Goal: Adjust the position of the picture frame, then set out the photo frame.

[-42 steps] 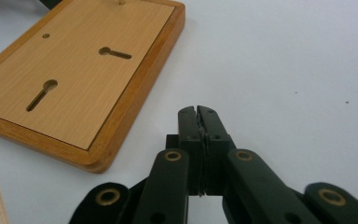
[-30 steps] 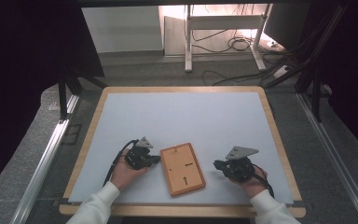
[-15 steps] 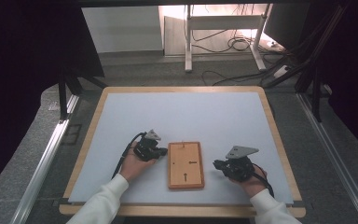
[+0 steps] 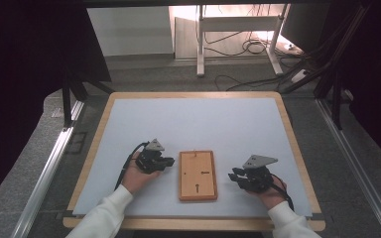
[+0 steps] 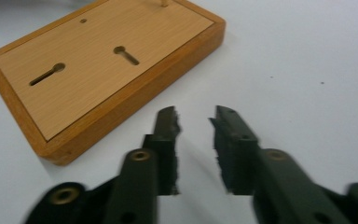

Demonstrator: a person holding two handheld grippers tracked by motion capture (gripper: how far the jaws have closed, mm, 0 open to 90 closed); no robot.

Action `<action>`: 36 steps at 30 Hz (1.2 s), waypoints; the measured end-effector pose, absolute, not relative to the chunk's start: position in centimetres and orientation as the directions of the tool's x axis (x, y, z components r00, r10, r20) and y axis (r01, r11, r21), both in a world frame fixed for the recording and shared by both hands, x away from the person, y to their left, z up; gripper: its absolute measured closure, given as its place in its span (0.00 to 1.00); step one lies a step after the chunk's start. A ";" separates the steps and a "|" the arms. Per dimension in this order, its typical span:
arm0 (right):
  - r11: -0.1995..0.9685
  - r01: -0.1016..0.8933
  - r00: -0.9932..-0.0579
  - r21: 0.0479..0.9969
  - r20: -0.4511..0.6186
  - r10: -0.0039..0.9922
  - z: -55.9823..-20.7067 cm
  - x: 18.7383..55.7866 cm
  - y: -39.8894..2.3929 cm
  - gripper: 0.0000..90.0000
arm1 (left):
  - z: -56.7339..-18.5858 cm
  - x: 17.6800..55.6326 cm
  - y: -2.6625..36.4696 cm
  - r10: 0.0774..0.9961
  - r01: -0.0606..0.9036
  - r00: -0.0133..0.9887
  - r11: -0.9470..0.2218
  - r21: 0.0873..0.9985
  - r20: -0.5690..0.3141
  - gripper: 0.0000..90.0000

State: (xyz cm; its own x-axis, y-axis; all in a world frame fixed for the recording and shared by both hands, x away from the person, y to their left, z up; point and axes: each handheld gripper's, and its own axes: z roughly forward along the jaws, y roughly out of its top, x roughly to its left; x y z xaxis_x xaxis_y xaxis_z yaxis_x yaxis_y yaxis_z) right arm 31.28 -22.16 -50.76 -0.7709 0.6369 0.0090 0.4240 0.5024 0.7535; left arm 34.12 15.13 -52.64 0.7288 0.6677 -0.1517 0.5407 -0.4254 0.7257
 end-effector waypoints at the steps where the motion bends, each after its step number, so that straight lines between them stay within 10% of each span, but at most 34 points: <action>1: 0.495 0.427 -0.766 0.756 0.012 0.643 -50.8 31.3 -22.2 0.68 | -52.4 33.4 15.4 0.672 0.534 0.725 -0.412 0.738 -0.149 0.84; 11: 0.456 0.436 -0.738 0.776 0.018 0.675 -50.8 30.4 -23.3 0.44 | -51.7 31.2 16.4 0.710 0.543 0.687 -0.357 0.760 -0.158 0.37; 36: 0.425 0.436 -0.729 0.794 0.035 0.684 -51.0 30.4 -23.1 0.33 | -50.6 33.8 12.5 0.638 0.438 0.765 -0.419 0.795 -0.086 0.32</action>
